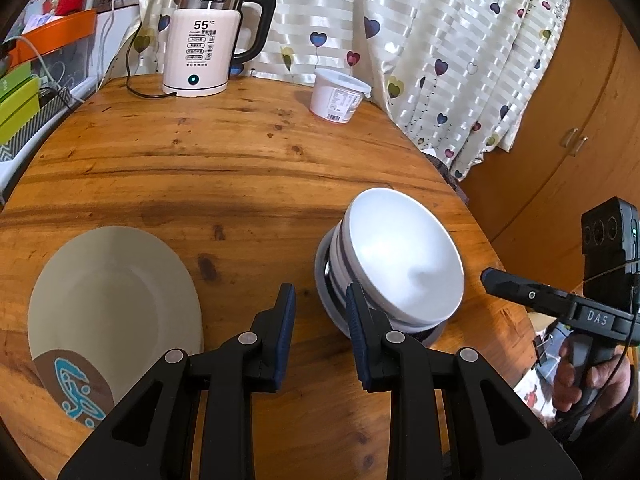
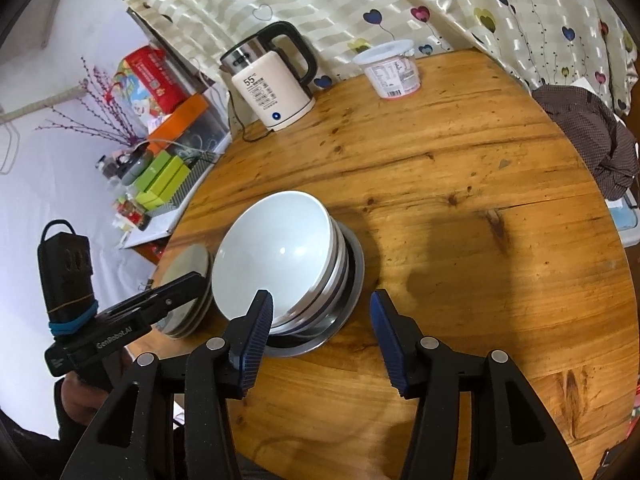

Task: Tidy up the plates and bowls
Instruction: 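Carry the bowl stack with both grippers toward the beige plate stack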

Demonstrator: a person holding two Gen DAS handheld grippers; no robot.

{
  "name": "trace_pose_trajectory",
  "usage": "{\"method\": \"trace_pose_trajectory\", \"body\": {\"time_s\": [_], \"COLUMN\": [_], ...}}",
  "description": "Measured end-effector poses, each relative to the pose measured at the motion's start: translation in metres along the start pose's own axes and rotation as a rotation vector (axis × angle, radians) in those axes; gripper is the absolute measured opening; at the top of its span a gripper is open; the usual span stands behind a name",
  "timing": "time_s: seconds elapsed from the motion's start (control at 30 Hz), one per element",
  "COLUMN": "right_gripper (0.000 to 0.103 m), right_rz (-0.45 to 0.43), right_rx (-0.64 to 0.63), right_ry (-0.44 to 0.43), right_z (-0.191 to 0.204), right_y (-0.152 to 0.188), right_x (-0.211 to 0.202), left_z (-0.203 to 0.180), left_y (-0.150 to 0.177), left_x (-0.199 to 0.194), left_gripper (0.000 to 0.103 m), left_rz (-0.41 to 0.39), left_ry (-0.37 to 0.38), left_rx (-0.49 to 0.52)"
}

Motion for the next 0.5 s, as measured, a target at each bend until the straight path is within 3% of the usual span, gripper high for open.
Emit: {"method": "trace_pose_trajectory", "body": {"time_s": [0.5], "right_gripper": [0.051], "right_rz": [0.023], "right_rx": [0.061], "right_ry": [-0.004], "right_z": [-0.013], "right_y": [0.011], "right_x": [-0.004], "left_z": [0.011], "left_y": [0.021], "left_x": [0.006], "left_gripper": [0.027], "left_rz": [0.045], "left_ry": [0.001], "left_rx": [-0.039]}}
Point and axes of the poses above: each gripper's, at about its wrist camera, not at the fingertips, and x roughly the way its jaws point, z to its left, y to its underside, the point moved 9 cm from there along x, roughly the way its jaws point, and after that the axes turned 3 degrees about -y, right-handed, at the moved point
